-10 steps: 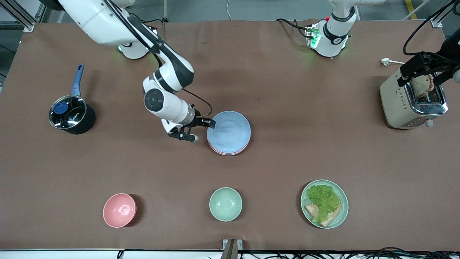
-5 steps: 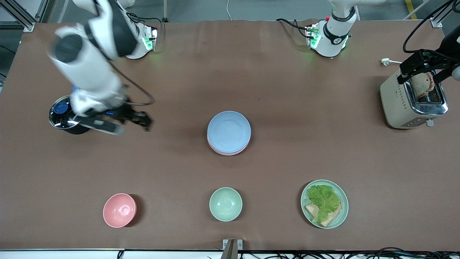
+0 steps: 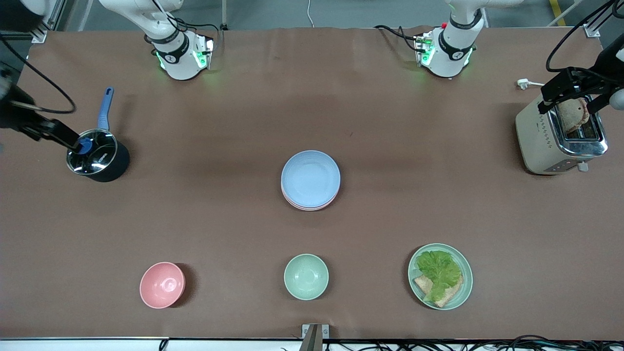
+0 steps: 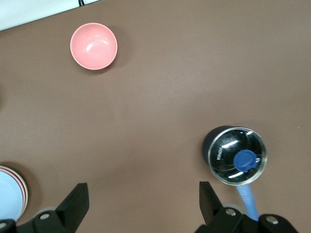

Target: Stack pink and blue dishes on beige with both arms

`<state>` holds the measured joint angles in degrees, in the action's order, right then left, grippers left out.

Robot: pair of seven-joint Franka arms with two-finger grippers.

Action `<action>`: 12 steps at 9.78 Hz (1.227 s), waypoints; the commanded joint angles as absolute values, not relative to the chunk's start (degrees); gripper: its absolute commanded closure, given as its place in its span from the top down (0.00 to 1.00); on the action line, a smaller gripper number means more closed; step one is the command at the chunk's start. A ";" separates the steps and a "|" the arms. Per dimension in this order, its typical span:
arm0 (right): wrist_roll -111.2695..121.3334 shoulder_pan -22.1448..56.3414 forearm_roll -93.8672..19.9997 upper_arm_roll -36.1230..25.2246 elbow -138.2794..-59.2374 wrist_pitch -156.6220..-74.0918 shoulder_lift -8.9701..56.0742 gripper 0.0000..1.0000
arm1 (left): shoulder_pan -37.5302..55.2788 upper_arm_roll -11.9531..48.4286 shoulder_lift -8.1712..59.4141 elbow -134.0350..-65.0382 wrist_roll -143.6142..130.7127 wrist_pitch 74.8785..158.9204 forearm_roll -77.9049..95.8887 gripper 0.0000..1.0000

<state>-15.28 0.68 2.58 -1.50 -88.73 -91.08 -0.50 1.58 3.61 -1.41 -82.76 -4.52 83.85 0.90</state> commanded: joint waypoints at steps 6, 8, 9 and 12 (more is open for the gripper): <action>-9.05 0.97 1.14 -2.81 -82.35 -84.37 0.79 1.00 | 1.32 3.87 -0.70 -84.46 -3.52 83.67 0.35 1.00; -8.61 0.88 1.14 -2.81 -82.35 -84.29 0.79 1.00 | 1.32 3.87 -0.70 -84.46 -3.52 83.67 0.35 1.00; -8.70 0.97 1.14 -2.81 -82.35 -84.29 0.79 1.00 | 1.32 3.87 -0.70 -84.46 -3.52 83.76 0.26 1.00; -8.70 0.88 1.14 -2.81 -82.44 -84.11 0.79 1.00 | 1.23 3.87 -0.70 -84.46 -3.52 83.76 0.18 1.00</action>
